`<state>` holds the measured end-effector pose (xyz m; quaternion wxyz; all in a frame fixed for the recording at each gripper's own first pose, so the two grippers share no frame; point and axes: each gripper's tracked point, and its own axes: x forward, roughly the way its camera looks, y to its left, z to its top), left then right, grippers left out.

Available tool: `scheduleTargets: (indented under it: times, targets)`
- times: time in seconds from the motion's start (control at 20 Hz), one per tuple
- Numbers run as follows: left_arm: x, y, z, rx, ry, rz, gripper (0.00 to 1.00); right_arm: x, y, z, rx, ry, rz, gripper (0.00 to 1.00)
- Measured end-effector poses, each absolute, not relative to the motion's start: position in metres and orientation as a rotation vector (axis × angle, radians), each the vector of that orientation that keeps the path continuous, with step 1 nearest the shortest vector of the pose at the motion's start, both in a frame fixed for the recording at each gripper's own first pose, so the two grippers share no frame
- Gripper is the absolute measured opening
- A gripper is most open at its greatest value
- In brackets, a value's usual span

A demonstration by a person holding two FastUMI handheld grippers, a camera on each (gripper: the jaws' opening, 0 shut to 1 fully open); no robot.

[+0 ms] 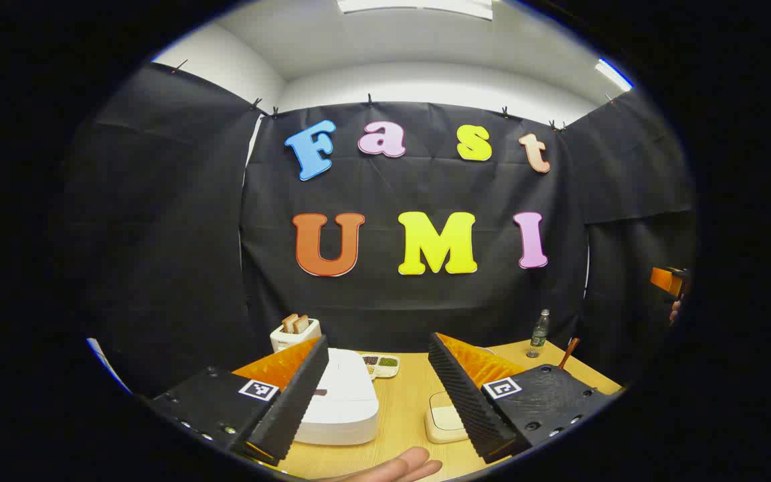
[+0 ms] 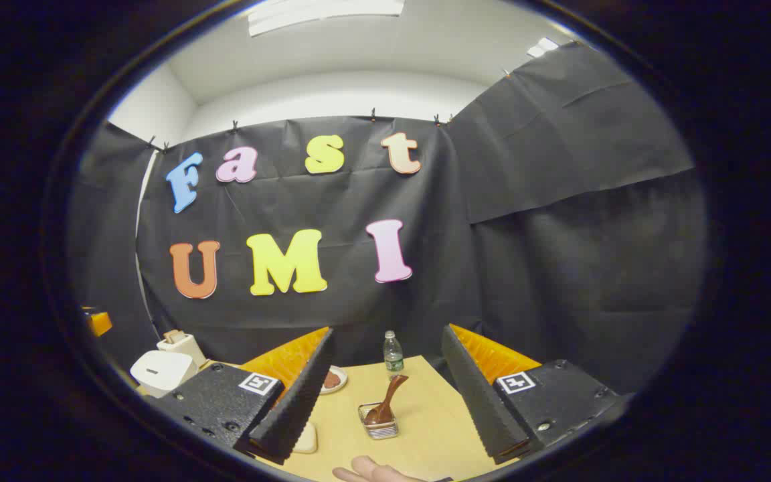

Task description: Close the left gripper, press the button to open the rice cooker; take a wooden spoon from the chopstick holder with the right hand, scoop a spoonful of rice and pour it into the rice cooker, then put the wooden spoon back into the chopstick holder.

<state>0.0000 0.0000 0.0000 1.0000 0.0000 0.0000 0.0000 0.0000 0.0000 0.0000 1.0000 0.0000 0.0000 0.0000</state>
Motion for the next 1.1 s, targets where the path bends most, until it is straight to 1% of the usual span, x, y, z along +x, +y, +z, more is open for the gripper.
scheduleTargets:
  times: [0.2, 0.35, 0.5, 0.6, 0.95, 1.05, 1.1]
  targets:
    - [0.002, 0.003, -0.015, 0.032, 0.028, 0.012, 0.95, 0.004, -0.009, -0.01, -0.072, 0.021, -0.014, 1.0]
    - [0.001, 0.0, -0.018, 0.044, 0.036, 0.0, 0.95, 0.004, 0.001, -0.019, -0.062, 0.06, 0.021, 1.0]
    - [0.0, 0.0, -0.017, 0.043, 0.024, 0.002, 0.95, 0.004, 0.001, -0.022, -0.086, 0.058, 0.031, 1.0]
    - [0.0, 0.002, -0.021, 0.028, 0.036, 0.006, 0.95, 0.002, 0.007, -0.023, -0.085, 0.067, 0.061, 1.0]
    - [0.019, 0.025, -0.018, -0.007, 0.021, 0.033, 0.95, 0.004, -0.001, -0.007, -0.113, 0.002, 0.063, 1.0]
    - [0.025, 0.037, -0.016, 0.007, 0.006, 0.054, 0.83, 0.005, -0.002, -0.001, -0.118, -0.019, 0.066, 1.0]
    - [0.029, 0.04, -0.015, 0.01, -0.002, 0.051, 0.7, 0.005, -0.002, 0.002, -0.121, -0.023, 0.072, 1.0]
